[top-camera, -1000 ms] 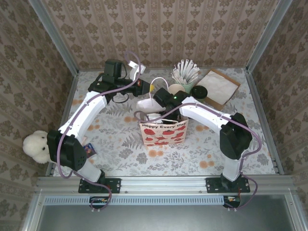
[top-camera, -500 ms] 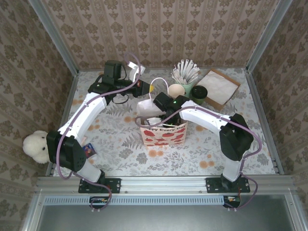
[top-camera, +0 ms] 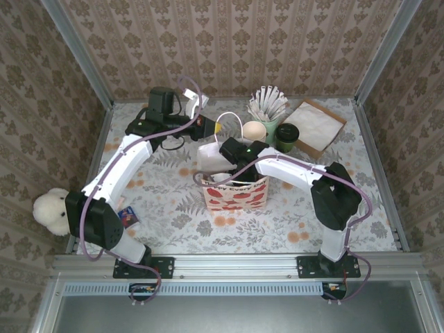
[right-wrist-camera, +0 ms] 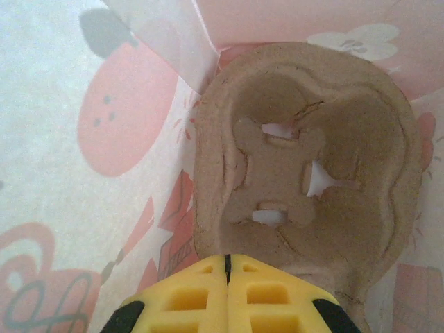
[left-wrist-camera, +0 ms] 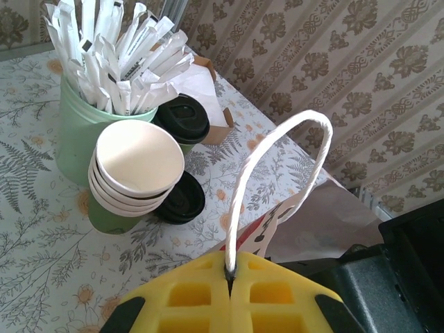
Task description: Pack the takeout coffee
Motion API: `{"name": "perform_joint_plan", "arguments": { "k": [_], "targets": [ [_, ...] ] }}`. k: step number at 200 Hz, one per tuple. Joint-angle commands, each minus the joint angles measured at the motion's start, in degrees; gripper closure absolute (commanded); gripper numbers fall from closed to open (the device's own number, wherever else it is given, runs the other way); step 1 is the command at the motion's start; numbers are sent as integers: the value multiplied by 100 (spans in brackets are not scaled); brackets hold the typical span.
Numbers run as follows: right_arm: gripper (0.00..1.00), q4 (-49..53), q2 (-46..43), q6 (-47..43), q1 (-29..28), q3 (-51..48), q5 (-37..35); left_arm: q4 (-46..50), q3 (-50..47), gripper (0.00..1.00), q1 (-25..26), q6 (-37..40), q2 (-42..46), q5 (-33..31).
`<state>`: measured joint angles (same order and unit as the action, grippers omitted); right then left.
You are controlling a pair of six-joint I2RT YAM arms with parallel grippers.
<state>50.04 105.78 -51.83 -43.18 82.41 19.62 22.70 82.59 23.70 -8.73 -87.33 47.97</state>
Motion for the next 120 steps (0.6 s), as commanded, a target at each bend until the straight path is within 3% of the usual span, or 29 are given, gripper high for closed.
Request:
{"name": "perform_joint_plan", "arguments": {
  "k": [1, 50, 105, 120],
  "targets": [
    [100, -34, -208, 237, -83, -140, 300, -173, -128, 100, 37, -49, 262, -33],
    [100, -382, 69, -88, -151, -411, -702, -261, -291, 100, 60, -141, 343, -117],
    [100, -624, 18, -275, -211, -344, -1073, -149, -519, 100, 82, -137, 588, -233],
    [94, -630, -122, -115, -223, -248, -936, -213, -571, 100, 95, -195, 656, -258]
  ]
}}
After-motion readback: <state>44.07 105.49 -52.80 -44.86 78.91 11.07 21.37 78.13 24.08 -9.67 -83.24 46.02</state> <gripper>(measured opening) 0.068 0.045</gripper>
